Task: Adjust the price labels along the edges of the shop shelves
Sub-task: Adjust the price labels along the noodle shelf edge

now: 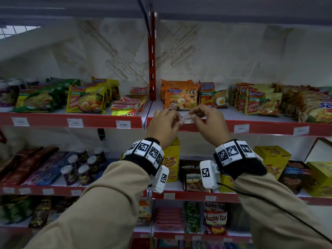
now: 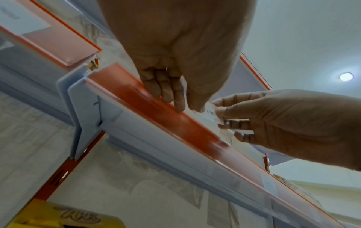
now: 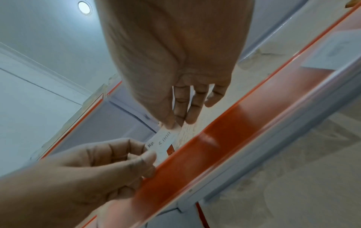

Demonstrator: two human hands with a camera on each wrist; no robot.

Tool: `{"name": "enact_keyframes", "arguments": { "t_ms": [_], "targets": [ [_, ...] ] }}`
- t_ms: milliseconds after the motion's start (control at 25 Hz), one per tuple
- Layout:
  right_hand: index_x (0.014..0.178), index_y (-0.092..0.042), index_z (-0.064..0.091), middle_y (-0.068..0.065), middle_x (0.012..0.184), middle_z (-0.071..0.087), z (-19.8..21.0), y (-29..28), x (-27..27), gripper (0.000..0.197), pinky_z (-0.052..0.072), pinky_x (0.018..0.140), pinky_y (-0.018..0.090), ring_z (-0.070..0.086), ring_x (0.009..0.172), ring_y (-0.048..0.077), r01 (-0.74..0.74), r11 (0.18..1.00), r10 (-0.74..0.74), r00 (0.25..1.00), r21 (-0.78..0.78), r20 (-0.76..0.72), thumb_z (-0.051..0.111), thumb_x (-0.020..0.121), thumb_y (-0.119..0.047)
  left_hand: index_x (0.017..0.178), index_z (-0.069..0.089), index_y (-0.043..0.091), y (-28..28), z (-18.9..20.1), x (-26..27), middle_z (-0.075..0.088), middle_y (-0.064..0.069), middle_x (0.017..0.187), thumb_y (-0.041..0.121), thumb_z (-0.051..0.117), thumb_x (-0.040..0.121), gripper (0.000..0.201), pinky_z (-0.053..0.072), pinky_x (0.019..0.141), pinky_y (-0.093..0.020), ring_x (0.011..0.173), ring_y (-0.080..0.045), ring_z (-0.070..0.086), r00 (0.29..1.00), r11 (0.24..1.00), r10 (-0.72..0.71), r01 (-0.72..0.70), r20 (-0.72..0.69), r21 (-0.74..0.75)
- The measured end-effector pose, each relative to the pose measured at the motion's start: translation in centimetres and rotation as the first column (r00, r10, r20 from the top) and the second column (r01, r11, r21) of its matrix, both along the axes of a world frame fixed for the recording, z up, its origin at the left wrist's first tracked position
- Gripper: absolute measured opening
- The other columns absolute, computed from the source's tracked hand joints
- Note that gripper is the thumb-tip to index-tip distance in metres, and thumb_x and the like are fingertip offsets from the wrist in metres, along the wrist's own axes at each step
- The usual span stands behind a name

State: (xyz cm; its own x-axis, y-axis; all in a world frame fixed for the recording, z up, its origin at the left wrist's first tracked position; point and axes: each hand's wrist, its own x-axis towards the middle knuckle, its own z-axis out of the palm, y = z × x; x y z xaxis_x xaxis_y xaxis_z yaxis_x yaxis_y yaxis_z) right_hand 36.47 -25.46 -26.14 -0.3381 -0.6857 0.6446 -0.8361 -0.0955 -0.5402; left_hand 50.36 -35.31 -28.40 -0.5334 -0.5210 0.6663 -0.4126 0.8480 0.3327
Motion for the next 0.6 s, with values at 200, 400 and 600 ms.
{"name": "enact_keyframes", "arguments": {
  "t_ms": [200, 400, 600],
  "targets": [
    [0.091, -0.019, 0.064, -0.004, 0.09, 0.065, 0.2, -0.8, -0.5, 0.009, 0.047, 0.086, 0.047, 0.058, 0.094, 0.022, 0.034, 0.996, -0.03, 0.998, -0.078, 0.049, 0.056, 0.09, -0.014, 0.107, 0.055, 0.02, 0.1, 1.0, 1.1, 0.058, 0.002, 0.106, 0.031, 0.059, 0.089, 0.021, 0.037, 0.08, -0.03, 0.103, -0.02, 0.047, 0.992, 0.999, -0.001, 0.007, 0.126, -0.051],
    [0.09, -0.028, 0.065, -0.008, 0.099, 0.065, -1.3, -1.6, 0.5, 0.008, 0.04, 0.09, 0.042, 0.051, 0.102, 0.024, 0.115, 0.993, -0.114, 0.993, 0.019, -0.026, 0.059, 0.089, -0.023, 0.115, 0.055, 0.017, 0.0, 1.3, 1.4, 0.061, -0.003, 0.106, 0.022, 0.051, 0.095, 0.021, 0.043, 0.085, -0.037, 0.105, -0.023, 0.049, 0.994, 1.0, -0.005, 0.004, 0.106, 0.004],
    [0.091, -0.029, 0.066, -0.012, 0.09, 0.06, -1.3, -1.4, 0.2, 0.008, 0.036, 0.084, 0.039, 0.046, 0.1, 0.024, 0.124, 0.989, -0.113, 0.985, 0.077, -0.132, 0.06, 0.088, -0.024, 0.112, 0.061, 0.018, -0.3, 0.6, 0.5, 0.053, -0.006, 0.106, 0.027, 0.051, 0.096, 0.021, 0.037, 0.082, -0.037, 0.103, -0.027, 0.042, 0.981, 0.999, 0.02, -0.011, 0.195, -0.047]
  ]
}}
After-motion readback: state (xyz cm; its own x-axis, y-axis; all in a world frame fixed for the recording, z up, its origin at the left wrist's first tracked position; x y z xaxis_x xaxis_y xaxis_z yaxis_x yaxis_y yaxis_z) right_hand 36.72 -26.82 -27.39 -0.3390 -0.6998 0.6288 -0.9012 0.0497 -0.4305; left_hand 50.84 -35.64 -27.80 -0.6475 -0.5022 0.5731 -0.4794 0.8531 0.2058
